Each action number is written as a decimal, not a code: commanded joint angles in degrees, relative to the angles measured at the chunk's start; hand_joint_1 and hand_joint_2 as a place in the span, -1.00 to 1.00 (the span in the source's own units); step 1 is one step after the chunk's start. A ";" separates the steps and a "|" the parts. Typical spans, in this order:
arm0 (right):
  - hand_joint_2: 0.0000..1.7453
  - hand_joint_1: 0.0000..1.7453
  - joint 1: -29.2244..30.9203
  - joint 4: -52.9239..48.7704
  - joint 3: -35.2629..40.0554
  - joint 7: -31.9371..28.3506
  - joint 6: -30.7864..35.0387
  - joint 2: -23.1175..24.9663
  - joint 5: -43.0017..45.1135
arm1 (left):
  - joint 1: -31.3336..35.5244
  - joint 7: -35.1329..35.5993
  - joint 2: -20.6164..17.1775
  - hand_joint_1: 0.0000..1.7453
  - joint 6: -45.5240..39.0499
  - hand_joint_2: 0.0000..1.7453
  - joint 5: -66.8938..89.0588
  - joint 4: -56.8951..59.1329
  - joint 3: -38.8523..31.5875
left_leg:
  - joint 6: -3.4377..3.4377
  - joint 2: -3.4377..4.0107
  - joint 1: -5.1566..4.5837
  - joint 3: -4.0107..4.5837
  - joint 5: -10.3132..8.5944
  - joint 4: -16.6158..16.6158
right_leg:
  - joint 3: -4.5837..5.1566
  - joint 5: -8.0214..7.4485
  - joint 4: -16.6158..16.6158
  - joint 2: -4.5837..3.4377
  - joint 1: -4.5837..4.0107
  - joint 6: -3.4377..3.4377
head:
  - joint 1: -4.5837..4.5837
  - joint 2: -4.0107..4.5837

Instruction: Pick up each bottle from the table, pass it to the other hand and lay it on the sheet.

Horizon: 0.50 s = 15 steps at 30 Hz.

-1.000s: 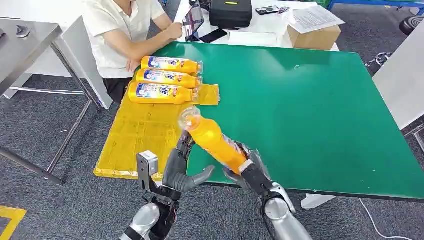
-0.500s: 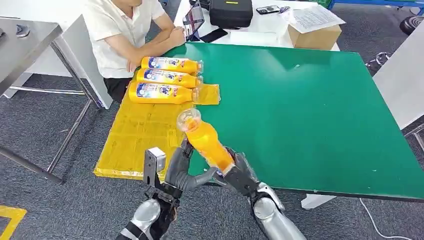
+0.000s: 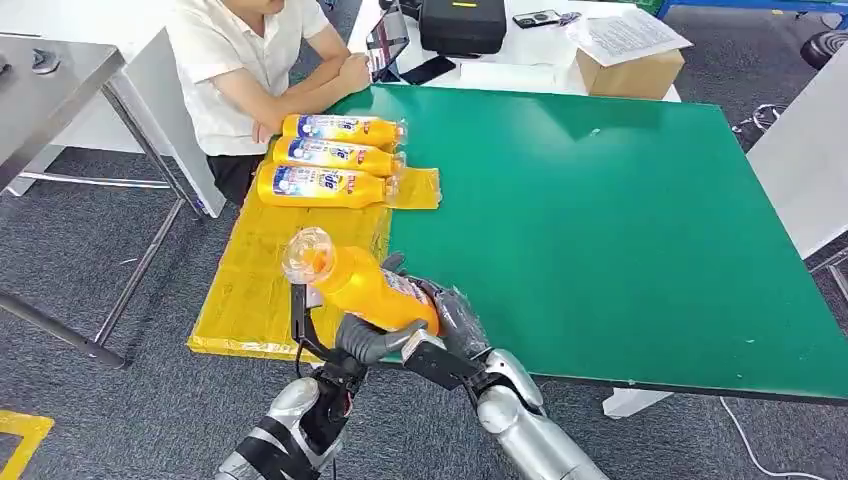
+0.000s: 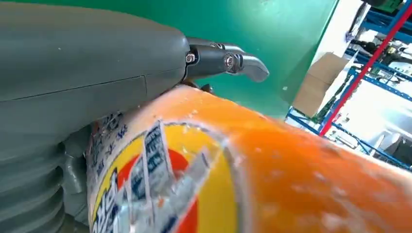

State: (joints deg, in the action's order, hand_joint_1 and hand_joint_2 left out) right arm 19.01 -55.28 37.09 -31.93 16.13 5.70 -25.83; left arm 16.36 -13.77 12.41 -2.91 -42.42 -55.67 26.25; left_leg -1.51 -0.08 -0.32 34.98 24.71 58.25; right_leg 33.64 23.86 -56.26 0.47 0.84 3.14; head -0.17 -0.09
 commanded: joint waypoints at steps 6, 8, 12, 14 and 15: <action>1.00 0.52 -1.85 1.15 7.12 -2.54 -2.19 0.53 3.35 | 0.87 -5.20 0.19 1.00 -6.03 1.00 -0.78 -8.67 -4.23 | 0.11 -0.01 0.11 -0.11 0.07 0.01 | -0.11 0.07 0.01 -0.01 -0.11 -0.12 | 0.00 0.00; 1.00 0.64 -3.01 1.18 6.96 -2.69 -3.24 0.72 4.46 | -0.53 -7.95 0.87 1.00 -7.68 1.00 -0.99 -12.04 -6.24 | 0.11 0.02 0.12 -0.10 0.08 0.03 | -0.07 0.08 0.00 -0.02 -0.11 -0.12 | 0.00 0.00; 1.00 0.66 -4.82 3.59 6.69 -3.49 -3.62 1.76 6.22 | -2.59 -9.28 0.54 1.00 -9.08 1.00 0.22 -17.24 -7.11 | 0.13 0.02 0.15 -0.20 0.10 -0.02 | -0.17 0.10 0.07 -0.02 -0.15 -0.15 | 0.00 0.00; 1.00 -0.98 -4.73 4.97 6.87 -3.34 -3.22 1.95 6.02 | -3.08 -10.07 0.35 1.00 -9.41 1.00 1.54 -18.28 -6.79 | 0.14 0.01 0.13 -0.20 0.08 -0.04 | -0.14 0.11 0.07 0.02 -0.13 -0.15 | 0.02 0.00; 1.00 -1.00 -4.64 5.42 7.03 -2.86 -2.76 1.98 5.55 | -3.20 -10.86 0.39 1.00 -10.05 1.00 2.44 -18.52 -6.76 | 0.09 0.01 0.11 -0.07 0.02 -0.04 | 0.01 0.06 0.08 0.03 -0.11 -0.10 | 0.00 0.00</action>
State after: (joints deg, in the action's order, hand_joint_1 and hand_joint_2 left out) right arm 18.84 -55.19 39.52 -34.18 13.81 7.39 -19.43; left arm 9.95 -22.01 12.85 -10.29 -41.86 -67.95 24.46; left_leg -1.50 0.12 -0.31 35.04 24.72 58.25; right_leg 33.85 23.86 -56.24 0.33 0.82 3.13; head -0.17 -0.09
